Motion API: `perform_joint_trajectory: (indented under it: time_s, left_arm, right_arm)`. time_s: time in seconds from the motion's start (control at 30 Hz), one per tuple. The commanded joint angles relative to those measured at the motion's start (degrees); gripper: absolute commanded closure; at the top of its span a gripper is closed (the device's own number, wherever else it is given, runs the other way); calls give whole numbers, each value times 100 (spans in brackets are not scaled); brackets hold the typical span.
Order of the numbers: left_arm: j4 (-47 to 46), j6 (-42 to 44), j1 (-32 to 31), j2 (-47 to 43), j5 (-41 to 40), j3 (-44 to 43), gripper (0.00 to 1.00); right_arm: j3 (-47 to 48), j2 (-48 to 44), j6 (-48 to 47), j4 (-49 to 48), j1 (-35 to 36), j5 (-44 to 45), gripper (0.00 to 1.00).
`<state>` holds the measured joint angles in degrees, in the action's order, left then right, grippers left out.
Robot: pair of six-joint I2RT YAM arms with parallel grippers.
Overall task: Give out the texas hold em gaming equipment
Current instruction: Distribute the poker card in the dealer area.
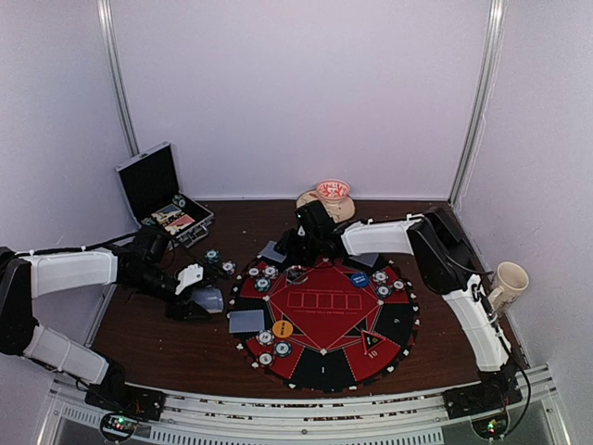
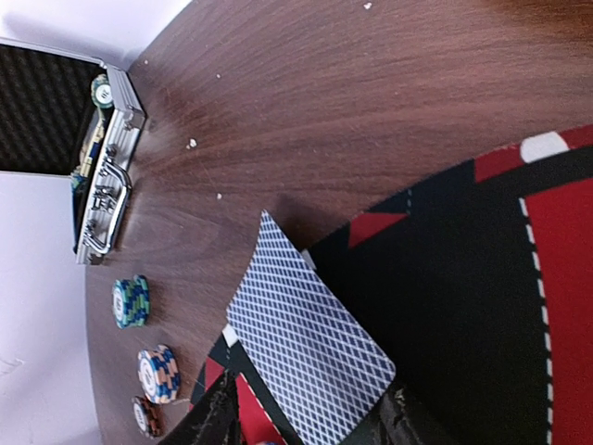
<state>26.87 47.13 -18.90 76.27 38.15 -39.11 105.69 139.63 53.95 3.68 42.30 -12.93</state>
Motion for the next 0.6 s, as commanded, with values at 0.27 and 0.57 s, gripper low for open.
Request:
perform_joint_trajectory:
  time_s: [0.27, 0.57]
  left_arm:
    - [-156, 67, 29, 17, 108, -9, 48]
    - [-156, 69, 26, -2, 111, 0, 48]
  right_arm:
    - [-52, -791, -633, 978, 66, 692, 46]
    - [-1160, -1921, -1320, 34, 487, 599, 31]
